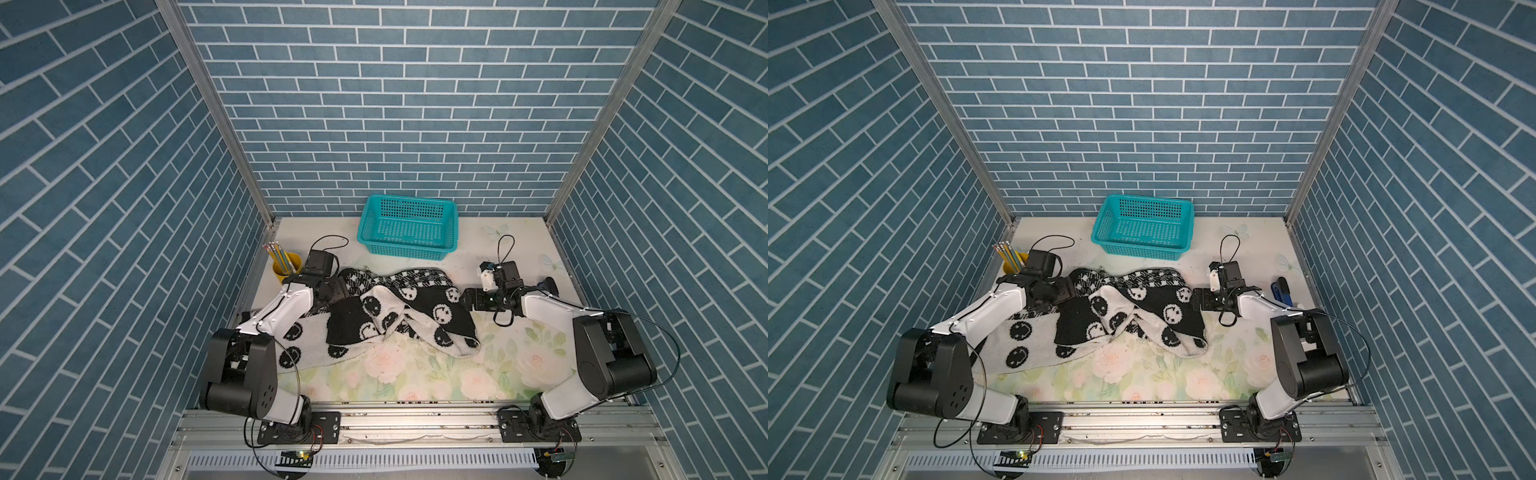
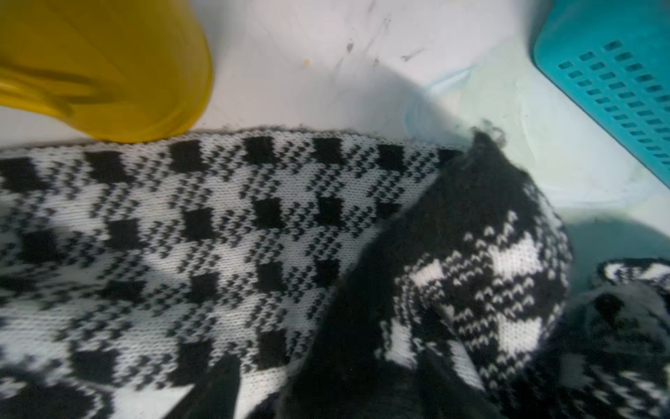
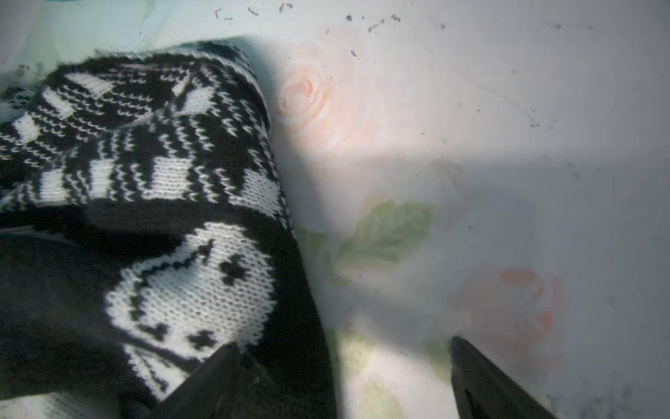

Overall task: Roll up the scarf and place it into the basket
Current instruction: Flatten out the scarf at the center of the board.

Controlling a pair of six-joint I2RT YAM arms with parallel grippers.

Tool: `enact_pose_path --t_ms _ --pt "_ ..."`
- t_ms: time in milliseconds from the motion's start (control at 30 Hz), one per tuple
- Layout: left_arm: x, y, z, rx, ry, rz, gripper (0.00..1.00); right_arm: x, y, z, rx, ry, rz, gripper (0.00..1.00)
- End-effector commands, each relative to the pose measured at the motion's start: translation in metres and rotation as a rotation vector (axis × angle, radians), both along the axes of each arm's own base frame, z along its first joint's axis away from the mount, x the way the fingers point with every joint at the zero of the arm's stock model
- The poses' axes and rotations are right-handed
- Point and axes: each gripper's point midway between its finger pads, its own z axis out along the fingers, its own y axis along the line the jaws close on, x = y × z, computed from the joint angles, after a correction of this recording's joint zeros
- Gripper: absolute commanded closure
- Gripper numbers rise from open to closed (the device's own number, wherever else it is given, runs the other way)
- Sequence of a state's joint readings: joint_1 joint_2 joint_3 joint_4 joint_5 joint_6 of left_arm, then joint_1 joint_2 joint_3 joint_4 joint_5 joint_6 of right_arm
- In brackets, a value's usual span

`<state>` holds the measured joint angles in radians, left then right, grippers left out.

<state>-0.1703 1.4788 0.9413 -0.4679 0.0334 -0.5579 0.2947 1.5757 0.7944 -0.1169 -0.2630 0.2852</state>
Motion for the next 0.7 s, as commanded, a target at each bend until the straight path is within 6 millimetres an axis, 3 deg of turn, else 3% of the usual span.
enact_pose_path --t_ms 0,33,100,267,467,567,667 --pt "0.007 -0.014 -0.009 -0.075 -0.013 -0.032 0.51 -0.001 0.008 -0.012 0.035 0.031 -0.001 0.08" --pt "0.005 -0.012 -0.012 -0.071 -0.008 -0.023 0.73 -0.001 0.008 -0.014 0.034 0.036 0.0 0.09" --pt "0.002 -0.008 -0.012 -0.056 -0.009 -0.007 1.0 -0.003 0.007 -0.017 0.033 0.043 0.001 0.1" --pt "-0.011 0.02 -0.004 0.005 0.01 0.052 1.0 -0.006 0.014 -0.018 0.073 0.051 0.019 0.11" --pt "-0.037 0.077 0.034 0.16 0.0 0.182 1.0 -0.007 0.022 -0.02 0.119 0.062 0.041 0.23" --pt "-0.051 0.106 0.053 0.244 -0.001 0.239 1.0 -0.008 0.03 -0.017 0.162 0.064 0.059 0.4" --pt "-0.063 0.132 0.066 0.295 -0.004 0.295 1.0 -0.012 0.031 -0.018 0.17 0.076 0.068 0.71"
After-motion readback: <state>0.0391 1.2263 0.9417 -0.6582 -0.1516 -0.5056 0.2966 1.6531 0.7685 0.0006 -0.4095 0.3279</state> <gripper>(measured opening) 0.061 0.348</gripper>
